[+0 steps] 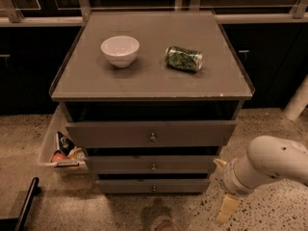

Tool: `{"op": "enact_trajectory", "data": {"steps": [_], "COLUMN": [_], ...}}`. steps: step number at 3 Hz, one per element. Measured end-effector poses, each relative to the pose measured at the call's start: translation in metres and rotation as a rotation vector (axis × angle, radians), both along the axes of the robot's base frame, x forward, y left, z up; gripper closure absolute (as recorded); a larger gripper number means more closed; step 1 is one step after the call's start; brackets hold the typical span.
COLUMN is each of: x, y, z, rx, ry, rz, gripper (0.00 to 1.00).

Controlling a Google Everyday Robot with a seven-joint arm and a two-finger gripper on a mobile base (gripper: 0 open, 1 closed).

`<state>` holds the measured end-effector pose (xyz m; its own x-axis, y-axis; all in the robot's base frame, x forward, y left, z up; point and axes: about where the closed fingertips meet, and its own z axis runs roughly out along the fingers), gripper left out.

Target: Open bottom drawer

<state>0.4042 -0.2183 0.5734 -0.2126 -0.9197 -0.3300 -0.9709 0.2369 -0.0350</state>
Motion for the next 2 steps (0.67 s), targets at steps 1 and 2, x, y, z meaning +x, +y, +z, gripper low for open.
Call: {"op": "enact_trajectory", "data": {"steps": [1,2], "x": [0.008,0.005], "y": [0.001,0.008], "z": [-0.044,-0.083], "rx": [0.039,0.085], "ry": [0.006,0.034], "rz": [0.003,0.012], "gripper": [0.0,0.0]}}
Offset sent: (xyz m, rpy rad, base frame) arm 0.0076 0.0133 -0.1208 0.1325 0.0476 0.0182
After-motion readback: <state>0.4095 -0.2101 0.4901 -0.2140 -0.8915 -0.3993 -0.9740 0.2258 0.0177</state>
